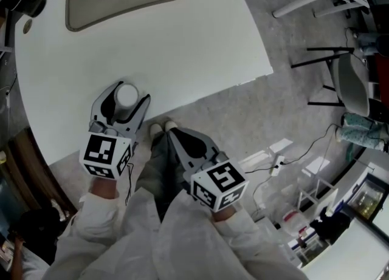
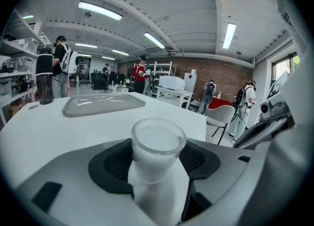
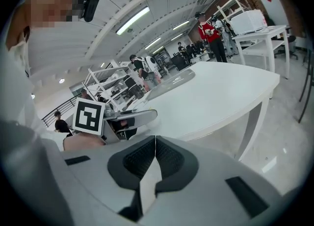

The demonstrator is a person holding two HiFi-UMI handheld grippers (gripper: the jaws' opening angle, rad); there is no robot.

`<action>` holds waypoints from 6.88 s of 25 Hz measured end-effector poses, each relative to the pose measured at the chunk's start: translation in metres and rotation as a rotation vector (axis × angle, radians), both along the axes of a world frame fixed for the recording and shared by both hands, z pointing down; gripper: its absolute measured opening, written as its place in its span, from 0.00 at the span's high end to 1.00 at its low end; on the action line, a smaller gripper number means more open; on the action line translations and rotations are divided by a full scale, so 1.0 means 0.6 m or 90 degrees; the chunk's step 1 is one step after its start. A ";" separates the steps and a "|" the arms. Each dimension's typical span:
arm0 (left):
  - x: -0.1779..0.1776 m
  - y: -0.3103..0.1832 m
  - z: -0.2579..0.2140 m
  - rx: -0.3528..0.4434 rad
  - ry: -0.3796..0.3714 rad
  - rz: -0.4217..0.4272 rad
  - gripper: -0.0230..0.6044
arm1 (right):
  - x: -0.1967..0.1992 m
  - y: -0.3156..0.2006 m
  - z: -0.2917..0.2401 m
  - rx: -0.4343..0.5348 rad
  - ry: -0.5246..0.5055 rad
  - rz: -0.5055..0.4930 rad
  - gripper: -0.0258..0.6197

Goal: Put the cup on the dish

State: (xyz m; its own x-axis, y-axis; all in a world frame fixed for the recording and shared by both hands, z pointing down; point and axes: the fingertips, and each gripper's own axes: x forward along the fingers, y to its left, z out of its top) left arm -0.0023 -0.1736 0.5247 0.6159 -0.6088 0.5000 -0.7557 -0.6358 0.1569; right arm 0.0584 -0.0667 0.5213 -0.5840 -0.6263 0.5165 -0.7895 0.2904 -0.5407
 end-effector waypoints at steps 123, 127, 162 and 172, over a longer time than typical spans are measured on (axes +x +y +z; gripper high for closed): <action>-0.026 -0.631 -0.086 0.063 0.031 0.058 0.53 | -0.073 -0.760 -0.103 0.220 0.093 -0.044 0.94; -0.021 -0.626 -0.052 0.049 0.016 0.071 0.53 | -0.071 -0.761 -0.079 0.206 0.091 -0.041 0.94; -0.006 -0.633 -0.027 0.071 0.017 0.047 0.52 | -0.050 -0.733 -0.040 0.176 0.109 -0.025 0.94; -0.037 -0.592 -0.062 0.093 0.004 0.037 0.49 | -0.061 -0.695 -0.080 0.202 0.107 -0.030 0.94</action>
State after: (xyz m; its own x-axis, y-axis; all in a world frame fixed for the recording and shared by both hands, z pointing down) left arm -0.0245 -0.5288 0.4875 0.6552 -0.6379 0.4047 -0.7160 -0.6952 0.0635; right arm 0.0219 -0.4835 0.4731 -0.5397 -0.7452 0.3915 -0.8413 0.4616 -0.2811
